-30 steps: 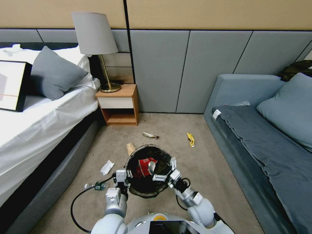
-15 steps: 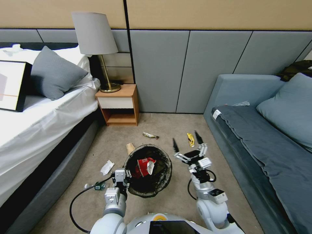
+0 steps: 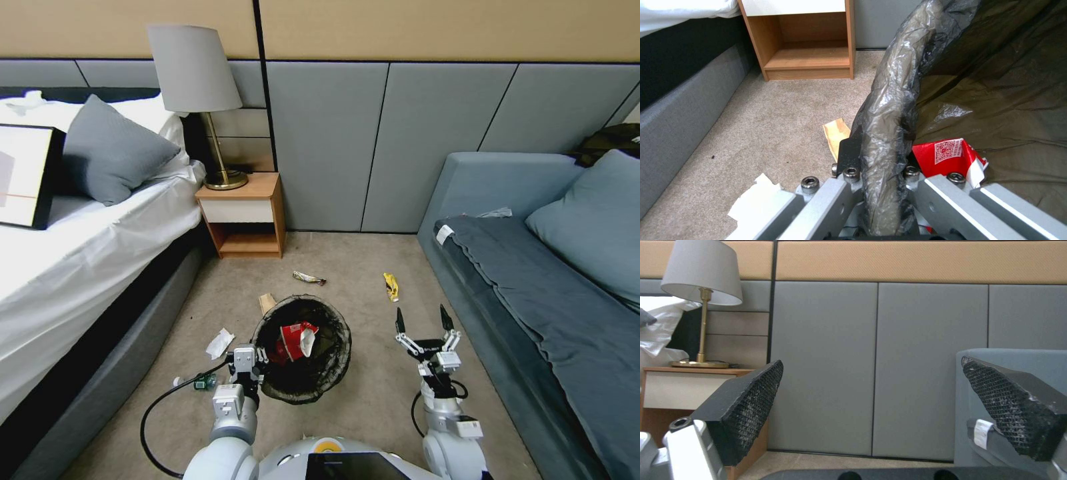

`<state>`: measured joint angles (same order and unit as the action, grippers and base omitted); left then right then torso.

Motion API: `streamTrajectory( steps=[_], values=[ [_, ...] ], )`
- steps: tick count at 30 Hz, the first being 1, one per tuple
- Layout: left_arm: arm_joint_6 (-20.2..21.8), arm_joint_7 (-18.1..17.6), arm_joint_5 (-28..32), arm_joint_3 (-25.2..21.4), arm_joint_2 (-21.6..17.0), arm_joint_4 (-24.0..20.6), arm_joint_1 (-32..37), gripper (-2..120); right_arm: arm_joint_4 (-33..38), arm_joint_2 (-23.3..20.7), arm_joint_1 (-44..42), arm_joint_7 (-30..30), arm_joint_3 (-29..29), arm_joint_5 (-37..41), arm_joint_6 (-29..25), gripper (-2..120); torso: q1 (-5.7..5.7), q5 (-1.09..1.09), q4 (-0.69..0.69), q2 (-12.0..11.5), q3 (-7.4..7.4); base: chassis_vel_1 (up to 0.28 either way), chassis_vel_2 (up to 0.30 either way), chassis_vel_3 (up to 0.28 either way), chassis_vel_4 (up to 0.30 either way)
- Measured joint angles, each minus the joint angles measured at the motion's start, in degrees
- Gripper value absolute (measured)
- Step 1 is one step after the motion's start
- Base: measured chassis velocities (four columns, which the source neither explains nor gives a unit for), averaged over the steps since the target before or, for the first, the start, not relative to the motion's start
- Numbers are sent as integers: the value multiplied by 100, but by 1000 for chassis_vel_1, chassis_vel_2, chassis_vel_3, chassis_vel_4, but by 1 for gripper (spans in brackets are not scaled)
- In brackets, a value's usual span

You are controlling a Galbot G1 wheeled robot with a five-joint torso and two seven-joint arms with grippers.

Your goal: Pick up the trash bin, then pick up the garbage from the floor and place it into the trash bin.

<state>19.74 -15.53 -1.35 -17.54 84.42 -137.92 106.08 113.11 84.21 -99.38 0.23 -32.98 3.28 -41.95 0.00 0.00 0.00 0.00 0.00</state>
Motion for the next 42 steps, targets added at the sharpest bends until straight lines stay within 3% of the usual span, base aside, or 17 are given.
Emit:
streamTrajectory(
  steps=[21, 42],
  values=[
    [-26, 13, 5, -12, -7, -34, -7, 0, -196, 7, 186, 56, -69, 6, 27, 100, -1, 0, 0, 0, -1, -14, 11, 15, -11],
    [-20, 15, -3, -16, 22, -50, 15, 0, -194, -8, 339, 73, -90, 9, 135, 100, 0, 1, -1, 0, 1, -225, 225, 223, -216]
  ],
)
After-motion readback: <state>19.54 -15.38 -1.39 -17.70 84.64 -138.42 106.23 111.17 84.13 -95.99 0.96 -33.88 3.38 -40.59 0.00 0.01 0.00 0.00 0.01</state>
